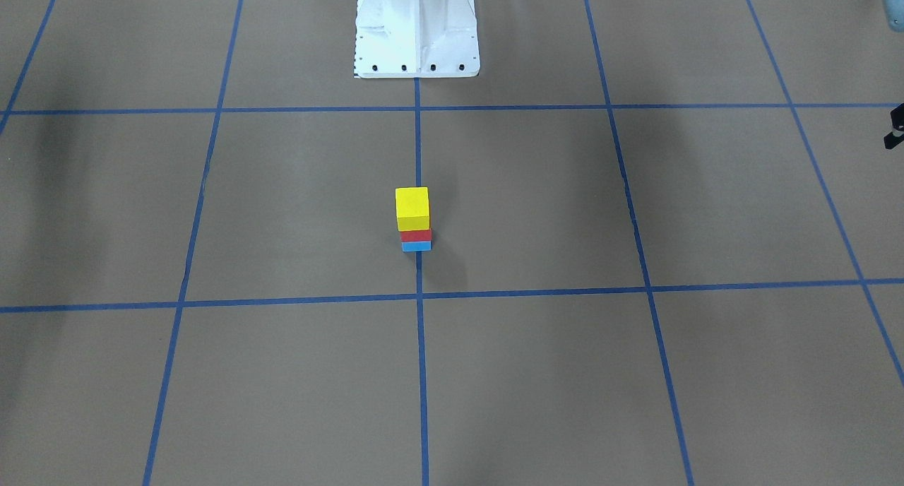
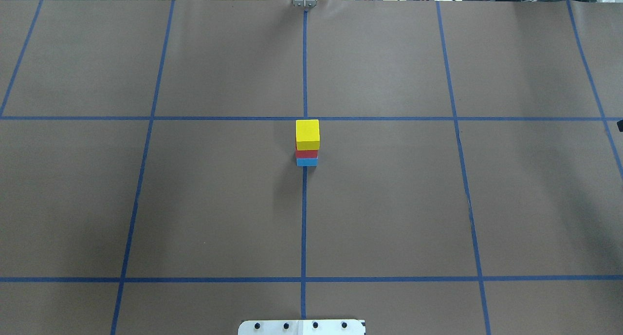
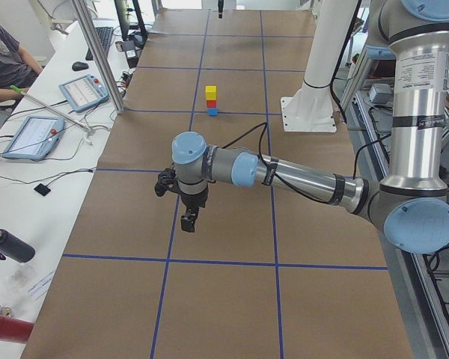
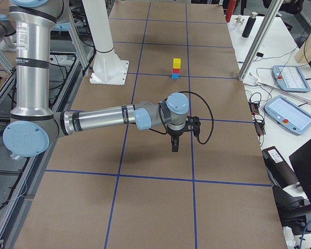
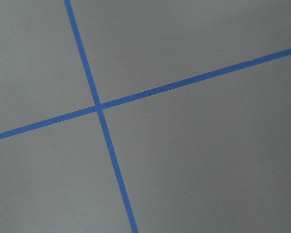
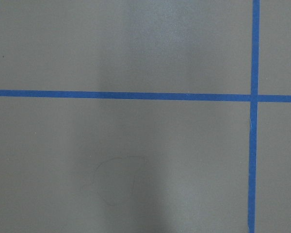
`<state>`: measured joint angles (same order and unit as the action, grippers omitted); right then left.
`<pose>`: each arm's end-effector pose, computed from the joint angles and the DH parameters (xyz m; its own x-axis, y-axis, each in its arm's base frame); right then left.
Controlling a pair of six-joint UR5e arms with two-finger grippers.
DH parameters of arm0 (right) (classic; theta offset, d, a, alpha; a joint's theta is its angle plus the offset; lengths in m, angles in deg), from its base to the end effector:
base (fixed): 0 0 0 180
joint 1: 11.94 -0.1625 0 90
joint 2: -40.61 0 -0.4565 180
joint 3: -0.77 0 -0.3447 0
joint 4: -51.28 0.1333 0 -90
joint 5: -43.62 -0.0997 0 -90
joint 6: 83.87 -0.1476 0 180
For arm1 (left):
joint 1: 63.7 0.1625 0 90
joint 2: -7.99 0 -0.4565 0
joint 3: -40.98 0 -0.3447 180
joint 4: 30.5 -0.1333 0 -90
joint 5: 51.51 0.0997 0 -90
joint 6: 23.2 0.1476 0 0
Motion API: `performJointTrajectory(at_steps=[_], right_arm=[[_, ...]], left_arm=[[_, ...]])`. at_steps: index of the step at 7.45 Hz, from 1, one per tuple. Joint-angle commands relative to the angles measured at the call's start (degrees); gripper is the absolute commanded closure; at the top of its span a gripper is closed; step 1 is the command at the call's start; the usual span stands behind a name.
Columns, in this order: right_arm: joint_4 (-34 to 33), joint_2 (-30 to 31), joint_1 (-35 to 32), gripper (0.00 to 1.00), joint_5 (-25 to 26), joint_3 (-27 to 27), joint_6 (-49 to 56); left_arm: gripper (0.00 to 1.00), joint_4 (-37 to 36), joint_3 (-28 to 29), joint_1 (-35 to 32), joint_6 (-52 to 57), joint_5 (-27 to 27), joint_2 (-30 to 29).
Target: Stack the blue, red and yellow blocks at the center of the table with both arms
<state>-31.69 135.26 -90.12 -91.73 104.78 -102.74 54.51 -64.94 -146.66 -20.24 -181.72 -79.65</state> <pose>-0.0600 -0.4247 0.6328 0.6755 -0.0184 0.7371 -0.0232 0.9987 0.0463 0.0152 -0.4331 0.6344 0.7389 0.2395 -0.6298 -0.1596 0.9703 0.1818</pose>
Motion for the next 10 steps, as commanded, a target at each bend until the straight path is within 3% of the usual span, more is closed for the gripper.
performJointTrajectory(at_steps=[1,6,10], right_arm=[[0.0,0.36,-0.04,0.0,-0.01,0.05,0.23],[0.09,0.36,-0.04,0.0,0.08,-0.22,0.58],[0.09,0.36,-0.04,0.0,-0.27,-0.48,0.41]], left_arm=[[0.0,-0.72,0.54,-0.1,-2.52,0.13,0.36],[0.0,-0.01,-0.08,-0.19,-2.52,-4.52,2.12],[0.0,-0.19,-1.84,-0.19,-2.52,-4.36,1.6]])
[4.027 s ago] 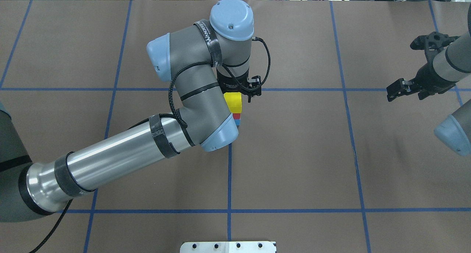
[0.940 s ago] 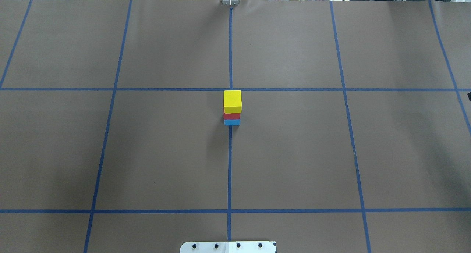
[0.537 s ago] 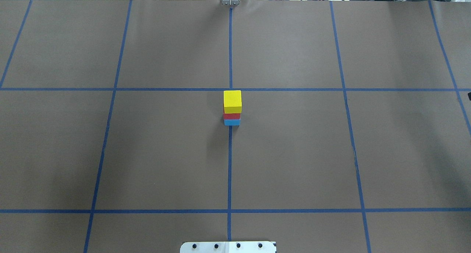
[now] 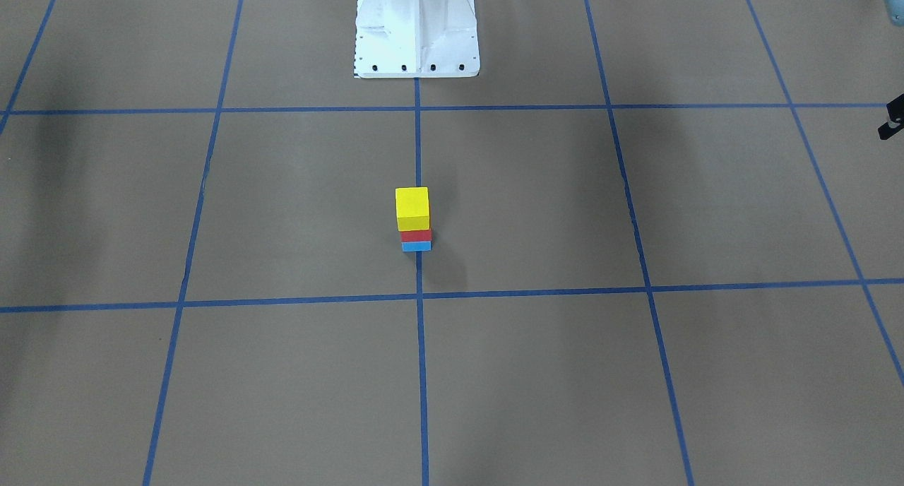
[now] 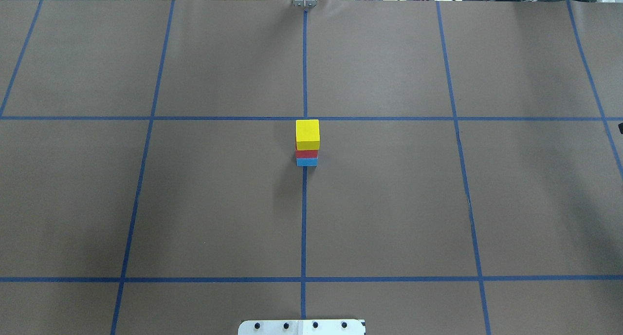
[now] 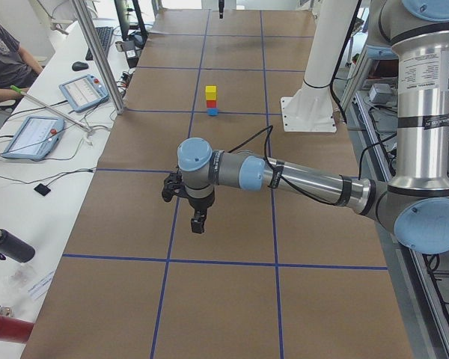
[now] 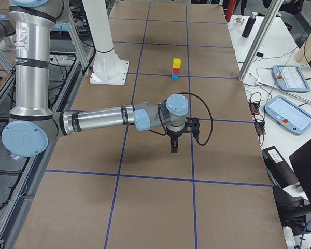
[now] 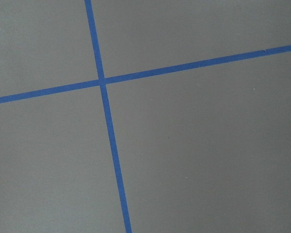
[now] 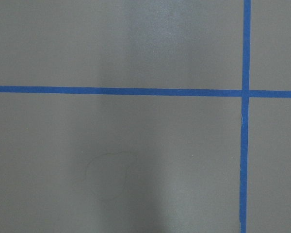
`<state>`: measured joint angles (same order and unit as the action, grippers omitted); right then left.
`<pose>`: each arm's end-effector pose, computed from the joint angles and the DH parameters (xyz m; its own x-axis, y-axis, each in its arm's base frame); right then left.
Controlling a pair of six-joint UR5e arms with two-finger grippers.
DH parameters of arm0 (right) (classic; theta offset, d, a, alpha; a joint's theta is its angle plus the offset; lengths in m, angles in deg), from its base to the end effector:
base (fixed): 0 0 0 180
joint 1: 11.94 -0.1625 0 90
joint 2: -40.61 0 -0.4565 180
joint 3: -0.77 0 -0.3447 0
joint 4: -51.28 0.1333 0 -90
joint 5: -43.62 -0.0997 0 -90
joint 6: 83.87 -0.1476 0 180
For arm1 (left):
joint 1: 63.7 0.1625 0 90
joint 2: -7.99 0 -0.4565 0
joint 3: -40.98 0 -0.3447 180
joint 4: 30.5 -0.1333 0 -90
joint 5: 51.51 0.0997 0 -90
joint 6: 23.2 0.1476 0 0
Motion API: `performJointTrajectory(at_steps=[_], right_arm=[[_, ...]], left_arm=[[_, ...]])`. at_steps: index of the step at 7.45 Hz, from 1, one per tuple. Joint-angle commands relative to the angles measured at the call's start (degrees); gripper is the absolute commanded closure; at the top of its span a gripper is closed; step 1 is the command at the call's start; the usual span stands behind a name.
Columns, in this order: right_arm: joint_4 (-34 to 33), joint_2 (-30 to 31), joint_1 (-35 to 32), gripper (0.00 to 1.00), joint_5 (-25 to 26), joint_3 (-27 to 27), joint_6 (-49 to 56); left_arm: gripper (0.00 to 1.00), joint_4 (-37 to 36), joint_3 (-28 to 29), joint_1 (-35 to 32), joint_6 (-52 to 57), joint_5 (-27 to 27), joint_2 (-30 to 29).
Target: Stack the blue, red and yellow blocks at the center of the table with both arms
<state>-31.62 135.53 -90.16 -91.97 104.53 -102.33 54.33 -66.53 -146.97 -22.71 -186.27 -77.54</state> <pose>-0.0596 -0.4224 0.6363 0.6740 -0.0196 0.7385 -0.0180 0.9989 0.0430 0.0193 -0.4139 0.6300 0.6929 0.1874 -0.6963 -0.1220 0.9822 0.1429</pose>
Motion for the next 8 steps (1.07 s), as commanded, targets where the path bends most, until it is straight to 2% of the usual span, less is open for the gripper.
performJointTrajectory(at_steps=[1,8], right_arm=[[-0.06,0.0,0.0,0.0,-0.02,-0.31,0.09],[0.02,-0.08,0.0,0.0,-0.29,0.57,0.0]], left_arm=[[0.0,0.16,-0.59,0.03,0.04,0.02,-0.6],[0.0,0.07,-2.18,-0.23,0.04,0.19,0.19]])
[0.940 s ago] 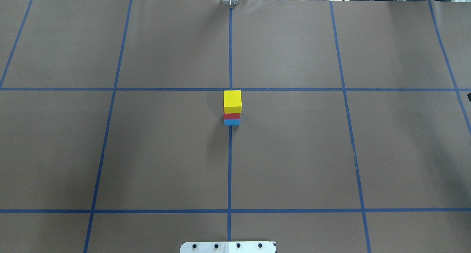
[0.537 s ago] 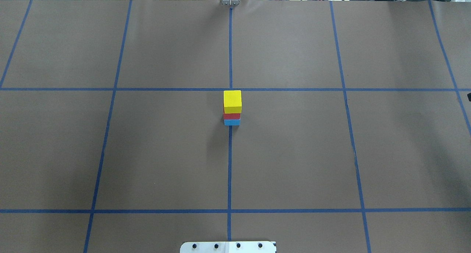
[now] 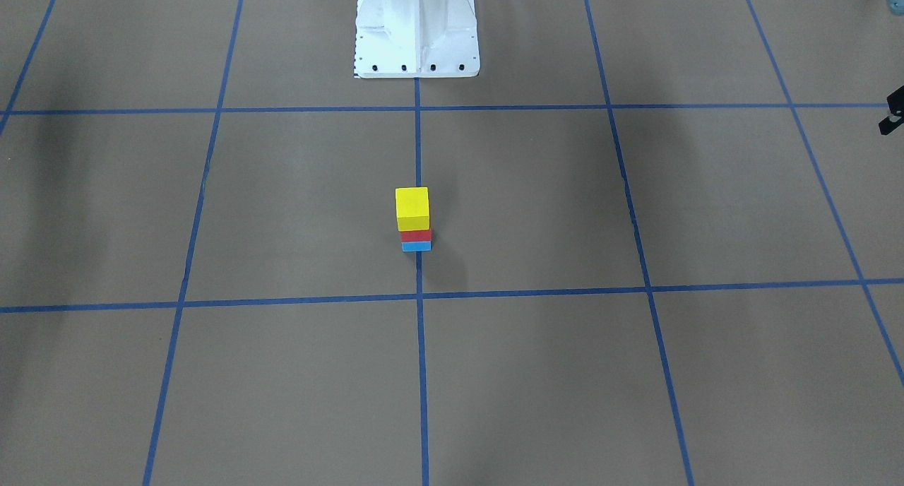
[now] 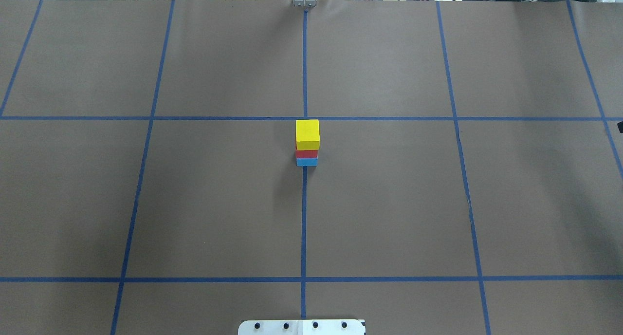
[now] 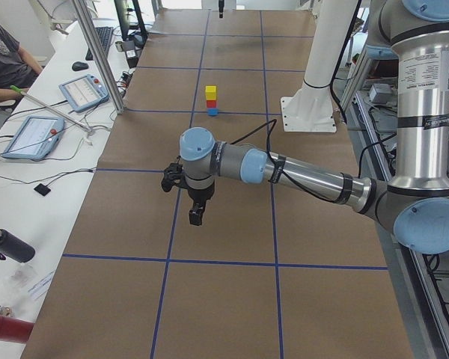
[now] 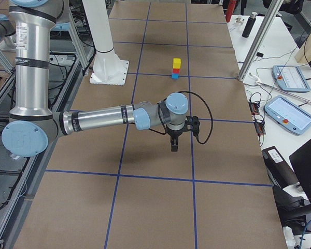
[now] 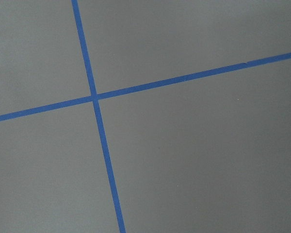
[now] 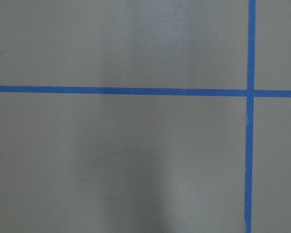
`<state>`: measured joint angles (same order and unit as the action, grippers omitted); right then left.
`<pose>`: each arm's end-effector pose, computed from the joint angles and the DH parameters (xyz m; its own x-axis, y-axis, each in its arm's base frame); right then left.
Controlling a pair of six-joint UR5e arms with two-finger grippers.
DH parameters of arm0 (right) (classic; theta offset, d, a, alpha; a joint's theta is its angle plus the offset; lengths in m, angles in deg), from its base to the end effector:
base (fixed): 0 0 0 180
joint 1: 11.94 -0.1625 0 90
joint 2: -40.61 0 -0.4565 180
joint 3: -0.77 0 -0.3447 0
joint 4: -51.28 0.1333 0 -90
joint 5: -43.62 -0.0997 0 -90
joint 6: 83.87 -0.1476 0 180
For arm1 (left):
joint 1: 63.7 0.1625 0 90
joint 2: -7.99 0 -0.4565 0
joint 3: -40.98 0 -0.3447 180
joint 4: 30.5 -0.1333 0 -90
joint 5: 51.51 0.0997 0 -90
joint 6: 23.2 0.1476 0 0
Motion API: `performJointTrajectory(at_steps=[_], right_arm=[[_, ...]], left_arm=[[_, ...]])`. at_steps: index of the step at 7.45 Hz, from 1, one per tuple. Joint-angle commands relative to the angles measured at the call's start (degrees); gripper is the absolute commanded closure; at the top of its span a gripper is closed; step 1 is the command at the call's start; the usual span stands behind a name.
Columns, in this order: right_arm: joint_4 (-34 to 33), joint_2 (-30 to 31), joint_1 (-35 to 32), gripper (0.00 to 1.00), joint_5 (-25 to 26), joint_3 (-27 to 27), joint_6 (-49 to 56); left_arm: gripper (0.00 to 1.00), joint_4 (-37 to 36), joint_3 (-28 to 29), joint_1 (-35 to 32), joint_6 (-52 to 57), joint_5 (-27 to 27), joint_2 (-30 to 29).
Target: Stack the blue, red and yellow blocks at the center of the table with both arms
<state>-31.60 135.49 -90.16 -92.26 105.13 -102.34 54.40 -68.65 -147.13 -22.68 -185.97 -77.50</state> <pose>-0.0602 -0.4227 0.6306 0.6687 -0.0280 0.7430 -0.0171 0.9984 0.0530 0.0176 -0.4141 0.6141 0.6941 0.2116 -0.6881 -0.1190 0.9764 0.1802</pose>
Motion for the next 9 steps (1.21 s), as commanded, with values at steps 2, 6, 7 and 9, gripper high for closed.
performJointTrajectory(at_steps=[2,6,7,9], right_arm=[[0.0,0.04,0.0,0.0,0.0,0.05,0.1],[0.0,0.22,0.0,0.0,0.0,-0.04,0.1],[0.0,0.22,-0.09,0.0,-0.26,0.05,0.19],[0.0,0.22,-0.35,0.0,-0.7,0.05,0.28]], left_arm=[[0.0,0.0,-0.06,-0.06,-0.09,-0.02,0.15],[0.0,-0.18,0.38,-0.15,-0.09,0.07,0.15],[0.0,-0.26,1.08,-0.15,-0.09,-0.1,0.15],[0.0,-0.44,2.04,-0.15,0.0,-0.37,1.02]])
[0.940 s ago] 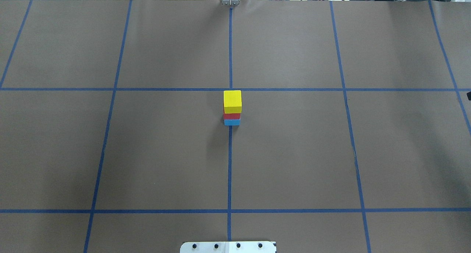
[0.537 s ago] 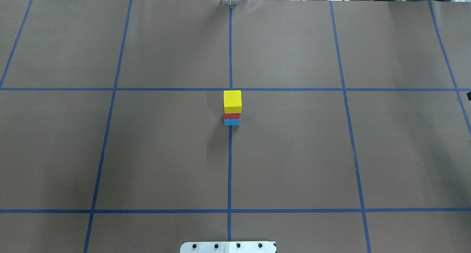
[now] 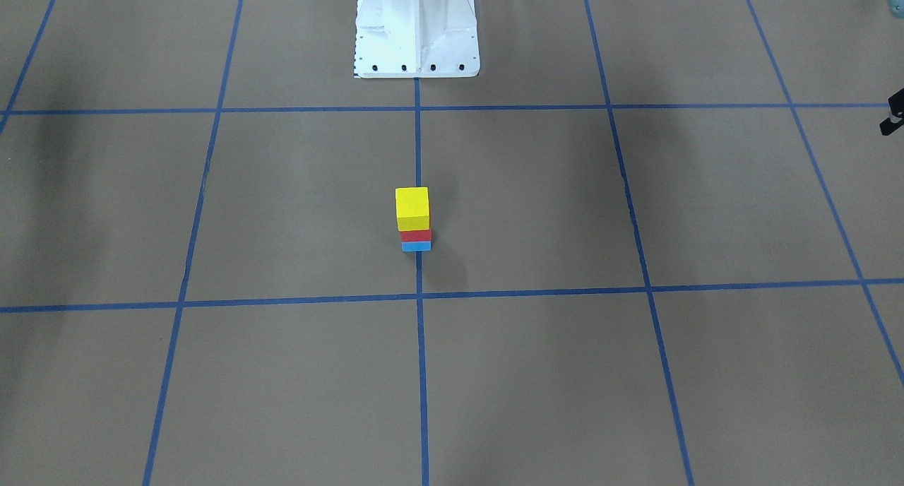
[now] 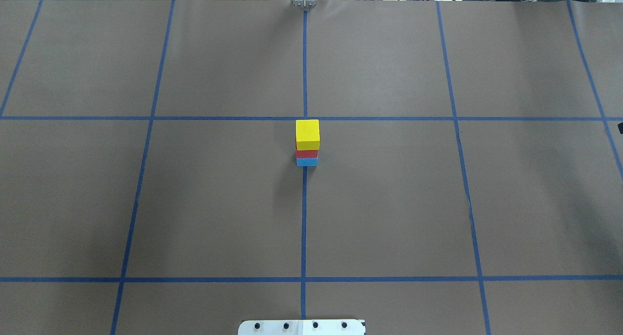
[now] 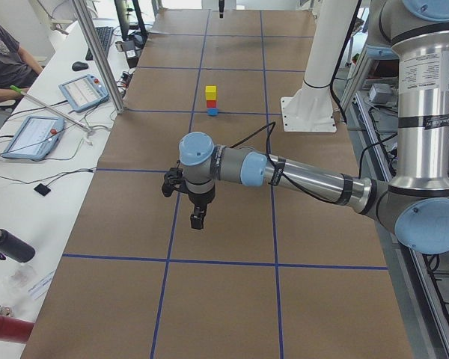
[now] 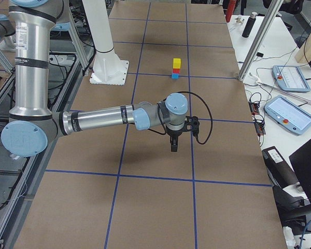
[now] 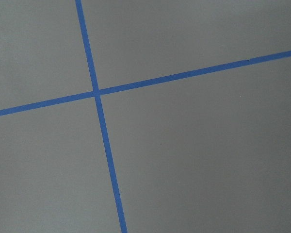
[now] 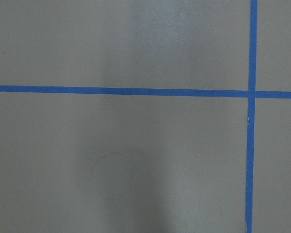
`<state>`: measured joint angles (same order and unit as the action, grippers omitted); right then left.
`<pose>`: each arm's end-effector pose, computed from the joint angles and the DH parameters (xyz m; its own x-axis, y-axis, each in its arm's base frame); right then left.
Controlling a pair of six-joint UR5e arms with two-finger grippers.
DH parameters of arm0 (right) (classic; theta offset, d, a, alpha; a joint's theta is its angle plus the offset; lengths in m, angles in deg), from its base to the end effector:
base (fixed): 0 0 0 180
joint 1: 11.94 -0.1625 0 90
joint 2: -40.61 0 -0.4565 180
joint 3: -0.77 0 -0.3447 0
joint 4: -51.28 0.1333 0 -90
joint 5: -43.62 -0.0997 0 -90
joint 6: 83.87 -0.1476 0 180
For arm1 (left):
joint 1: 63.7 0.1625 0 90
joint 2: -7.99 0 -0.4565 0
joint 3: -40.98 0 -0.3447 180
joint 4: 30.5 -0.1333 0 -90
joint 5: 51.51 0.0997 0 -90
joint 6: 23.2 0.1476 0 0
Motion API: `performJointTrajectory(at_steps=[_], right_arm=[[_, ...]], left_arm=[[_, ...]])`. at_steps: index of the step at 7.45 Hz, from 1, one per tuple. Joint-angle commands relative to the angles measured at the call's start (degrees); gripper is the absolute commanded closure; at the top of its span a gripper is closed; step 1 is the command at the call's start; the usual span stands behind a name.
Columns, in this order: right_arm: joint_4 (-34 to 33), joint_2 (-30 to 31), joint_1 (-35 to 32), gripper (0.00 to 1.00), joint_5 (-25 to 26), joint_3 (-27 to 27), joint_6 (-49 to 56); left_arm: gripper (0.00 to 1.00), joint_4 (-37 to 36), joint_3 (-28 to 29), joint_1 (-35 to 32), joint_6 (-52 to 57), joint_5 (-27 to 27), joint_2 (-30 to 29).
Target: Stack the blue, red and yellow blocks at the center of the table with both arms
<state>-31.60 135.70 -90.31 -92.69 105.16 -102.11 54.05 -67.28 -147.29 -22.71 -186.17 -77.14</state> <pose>-0.0595 -0.4208 0.6311 0.6640 -0.0283 0.7472 -0.0152 0.9986 0.0514 0.0164 -0.4106 0.6277 0.6950 0.1843 -0.6950 -0.1165 0.9827 0.1441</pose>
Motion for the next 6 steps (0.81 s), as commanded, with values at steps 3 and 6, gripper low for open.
performJointTrajectory(at_steps=[3,6], right_arm=[[0.0,0.09,-0.82,0.0,-1.06,-0.07,0.13],[0.0,0.01,-1.52,0.0,-1.24,0.46,0.13]], left_arm=[[0.0,0.09,2.96,-0.87,-0.05,-0.87,1.02],[0.0,0.01,4.02,-2.63,0.03,-0.95,1.89]])
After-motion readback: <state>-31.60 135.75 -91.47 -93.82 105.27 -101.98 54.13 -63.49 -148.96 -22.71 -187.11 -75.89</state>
